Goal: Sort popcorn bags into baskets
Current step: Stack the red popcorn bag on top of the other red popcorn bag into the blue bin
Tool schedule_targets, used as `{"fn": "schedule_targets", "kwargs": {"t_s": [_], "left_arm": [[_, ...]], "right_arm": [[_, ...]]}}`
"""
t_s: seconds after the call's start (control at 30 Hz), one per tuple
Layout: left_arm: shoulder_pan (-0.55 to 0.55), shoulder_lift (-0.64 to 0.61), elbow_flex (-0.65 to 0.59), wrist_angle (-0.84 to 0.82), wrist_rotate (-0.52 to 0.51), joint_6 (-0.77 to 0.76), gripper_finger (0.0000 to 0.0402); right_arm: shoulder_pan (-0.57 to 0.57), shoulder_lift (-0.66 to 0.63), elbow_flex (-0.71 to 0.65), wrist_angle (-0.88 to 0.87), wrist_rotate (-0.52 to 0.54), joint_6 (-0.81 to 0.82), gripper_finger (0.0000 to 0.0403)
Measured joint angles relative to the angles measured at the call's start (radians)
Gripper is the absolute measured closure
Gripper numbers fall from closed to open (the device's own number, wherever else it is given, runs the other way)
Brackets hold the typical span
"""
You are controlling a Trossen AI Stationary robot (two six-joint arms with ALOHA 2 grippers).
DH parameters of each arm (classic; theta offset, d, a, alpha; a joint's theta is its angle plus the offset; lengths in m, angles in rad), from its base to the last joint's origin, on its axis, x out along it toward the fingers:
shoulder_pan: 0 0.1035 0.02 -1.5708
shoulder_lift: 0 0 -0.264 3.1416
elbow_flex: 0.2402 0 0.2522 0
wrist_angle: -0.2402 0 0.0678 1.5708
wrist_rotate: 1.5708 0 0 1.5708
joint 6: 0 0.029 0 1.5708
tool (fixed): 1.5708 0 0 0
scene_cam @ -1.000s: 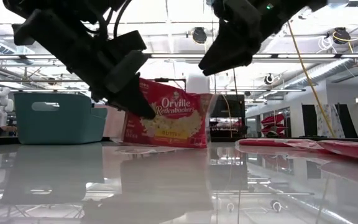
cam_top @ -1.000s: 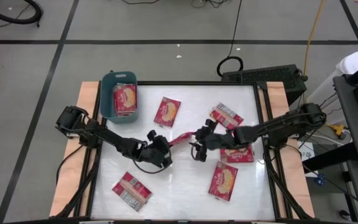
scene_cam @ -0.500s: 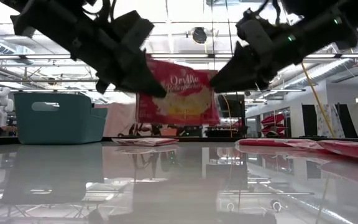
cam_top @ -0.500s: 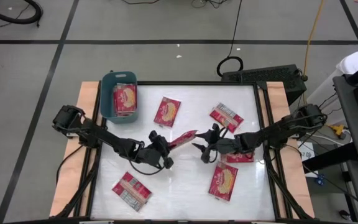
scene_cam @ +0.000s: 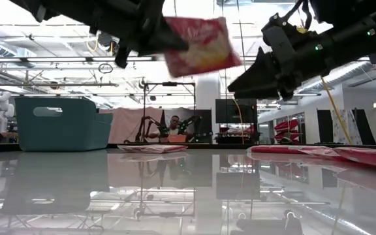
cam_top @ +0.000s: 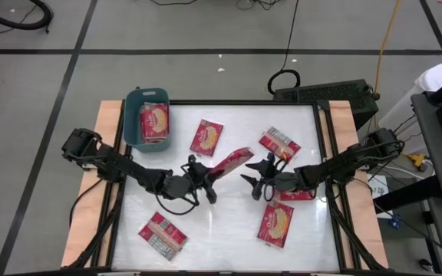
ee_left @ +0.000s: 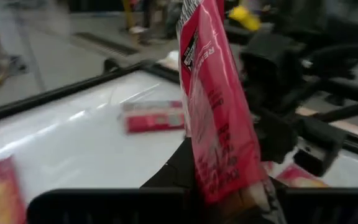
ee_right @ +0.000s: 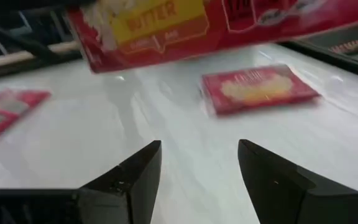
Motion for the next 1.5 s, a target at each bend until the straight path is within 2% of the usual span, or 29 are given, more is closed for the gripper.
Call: {"fn": "schedule_targets", "kwargs": {"t_s": [0.13,0.3,0.5,0.63,0.87,0.93,1.03,1.1,1.2,1.3,1.4,1.5], "left_arm": [[-0.004,0.000,0.000,0.131,0.083,0.095,0.0378],[-0.007,0.000,0.000,0.239,0.136,0.165,0.0378],[-0.007,0.000,0.000,0.344,0.198,0.246,0.0378],[-0.007,0.000,0.000,0.367,0.226,0.283,0.0378],[-0.008,0.000,0.000,0.339,0.255,0.365,0.0374],[-0.009,-0.001,0.000,0.290,0.258,0.395,0.0360],[-0.018,-0.034,-0.001,0.172,0.227,0.372,0.0313],[-0.023,-0.083,0.000,0.104,0.216,0.324,0.0272],[-0.034,-0.189,0.000,-0.085,0.204,0.227,0.0211],[-0.031,-0.280,0.001,-0.223,0.201,0.142,0.0167],[-0.019,-0.338,0.001,-0.302,0.231,0.098,0.0143],[0.011,-0.349,0.001,-0.336,0.303,0.053,0.0141]], "right_arm": [[0.000,0.000,0.000,0.194,-0.078,-0.097,0.0196],[0.000,0.000,0.001,0.452,-0.166,-0.234,0.0196],[-0.004,0.000,0.001,0.621,-0.286,-0.308,0.0212],[-0.007,0.000,0.001,0.678,-0.354,-0.325,0.0261],[-0.007,0.000,0.001,0.674,-0.358,-0.349,0.0384],[-0.007,0.000,0.000,0.658,-0.357,-0.352,0.0392],[-0.009,-0.003,0.000,0.644,-0.352,-0.346,0.0379],[-0.014,-0.008,0.002,0.624,-0.352,-0.317,0.0373],[-0.026,-0.008,0.001,0.557,-0.358,-0.254,0.0376],[-0.047,-0.009,0.002,0.473,-0.358,-0.164,0.0387],[-0.067,-0.009,0.001,0.371,-0.361,-0.064,0.0393],[-0.079,-0.009,0.001,0.287,-0.362,0.006,0.0389]]}}
